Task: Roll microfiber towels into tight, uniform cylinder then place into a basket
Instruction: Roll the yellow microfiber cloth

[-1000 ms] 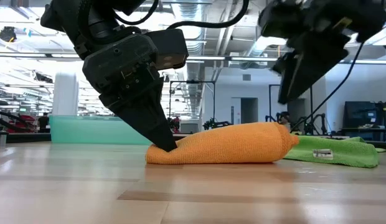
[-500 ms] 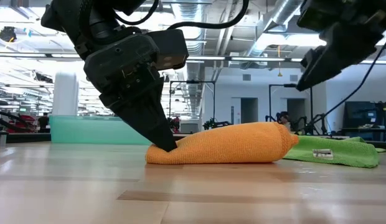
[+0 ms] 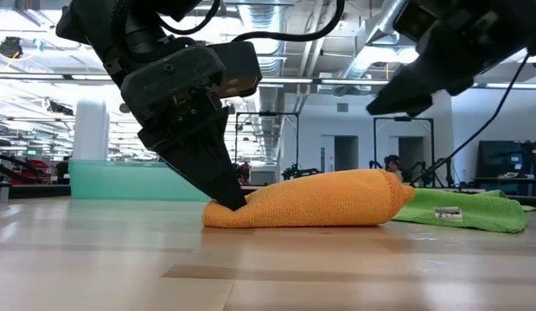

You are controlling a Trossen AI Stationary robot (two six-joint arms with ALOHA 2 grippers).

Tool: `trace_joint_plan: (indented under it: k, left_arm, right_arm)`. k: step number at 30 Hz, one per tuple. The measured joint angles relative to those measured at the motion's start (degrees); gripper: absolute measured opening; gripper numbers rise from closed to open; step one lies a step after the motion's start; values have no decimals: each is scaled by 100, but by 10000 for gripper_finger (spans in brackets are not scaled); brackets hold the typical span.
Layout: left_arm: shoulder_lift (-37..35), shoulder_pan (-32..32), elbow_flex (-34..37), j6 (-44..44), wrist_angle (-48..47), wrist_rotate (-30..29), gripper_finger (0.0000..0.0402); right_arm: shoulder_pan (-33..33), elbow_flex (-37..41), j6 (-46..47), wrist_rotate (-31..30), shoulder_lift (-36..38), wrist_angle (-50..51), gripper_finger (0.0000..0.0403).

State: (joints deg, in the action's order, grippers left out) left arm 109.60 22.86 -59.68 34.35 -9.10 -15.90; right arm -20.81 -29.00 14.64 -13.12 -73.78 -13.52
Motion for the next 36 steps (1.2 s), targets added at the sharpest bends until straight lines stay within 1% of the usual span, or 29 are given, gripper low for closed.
trace_joint_plan:
  k: [4, 8, 11, 15, 18, 21, 27, 30, 36]
  left_arm:
    - [0, -38, 0, 0, 0, 2, 105]
    - [0, -55, -2, 2, 0, 2, 105]
    - [0, -57, -2, 2, 0, 0, 105]
    - [2, -57, -2, 2, -4, -67, 106]
    - [2, -60, -2, 2, -6, -98, 115]
    - [2, -60, -2, 2, 0, -109, 129]
    - [2, -62, -1, 0, 30, -158, 151]
    - [2, -62, 0, 0, 48, -155, 153]
    - [2, -62, 0, 0, 65, -155, 154]
  right_arm:
    - [199, -161, -7, 292, -339, -83, 230]
    - [326, -431, -11, 790, -841, -324, 249]
    - [390, -680, -12, 1029, -1235, -334, 250]
    - [419, -895, -16, 1027, -1734, -273, 249]
    - [417, -1076, -18, 1086, -2033, -210, 249]
    - [417, -1257, -45, 1316, -2230, -1, 249]
    - [453, -1568, -311, 1403, -2555, 319, 249]
    - [521, -1654, -309, 1460, -2807, 565, 249]
    - [653, -1757, -150, 1545, -3126, 646, 249]
